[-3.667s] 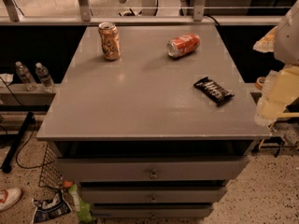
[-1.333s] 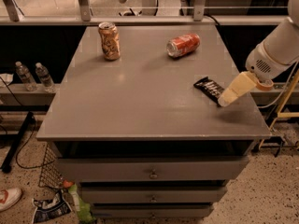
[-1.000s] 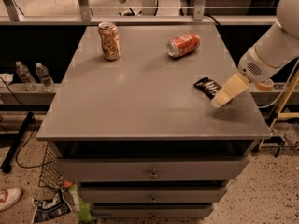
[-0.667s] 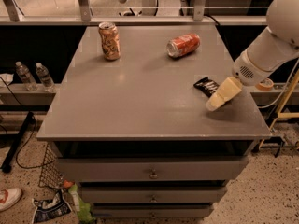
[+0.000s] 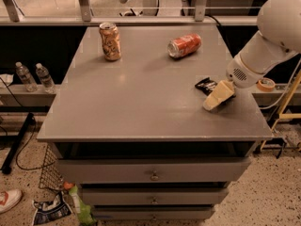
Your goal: Move rxbar chocolate near coke can
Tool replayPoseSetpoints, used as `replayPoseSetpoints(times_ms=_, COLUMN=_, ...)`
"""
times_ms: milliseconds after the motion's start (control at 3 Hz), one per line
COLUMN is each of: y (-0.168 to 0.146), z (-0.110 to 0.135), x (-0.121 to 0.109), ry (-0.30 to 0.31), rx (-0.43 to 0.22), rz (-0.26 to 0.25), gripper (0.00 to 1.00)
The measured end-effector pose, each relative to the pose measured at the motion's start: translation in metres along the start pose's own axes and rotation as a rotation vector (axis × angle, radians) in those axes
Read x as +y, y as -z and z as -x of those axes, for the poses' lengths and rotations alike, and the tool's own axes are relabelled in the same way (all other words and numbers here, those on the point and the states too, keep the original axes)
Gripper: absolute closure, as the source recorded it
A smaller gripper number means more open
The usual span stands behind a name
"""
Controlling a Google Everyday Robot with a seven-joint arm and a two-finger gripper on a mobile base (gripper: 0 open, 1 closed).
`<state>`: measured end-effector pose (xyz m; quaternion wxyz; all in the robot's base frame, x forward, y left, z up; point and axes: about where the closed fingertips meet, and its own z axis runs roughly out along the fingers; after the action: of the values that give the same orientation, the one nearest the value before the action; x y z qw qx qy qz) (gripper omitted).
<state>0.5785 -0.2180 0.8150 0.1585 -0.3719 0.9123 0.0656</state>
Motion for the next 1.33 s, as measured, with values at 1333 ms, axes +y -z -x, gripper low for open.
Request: replayPoseSetpoints(times_ms=1333, y=0.047, z=0.058, x=0.001, ry=0.086, rx=-0.114, rz=-0.048, gripper=1.00)
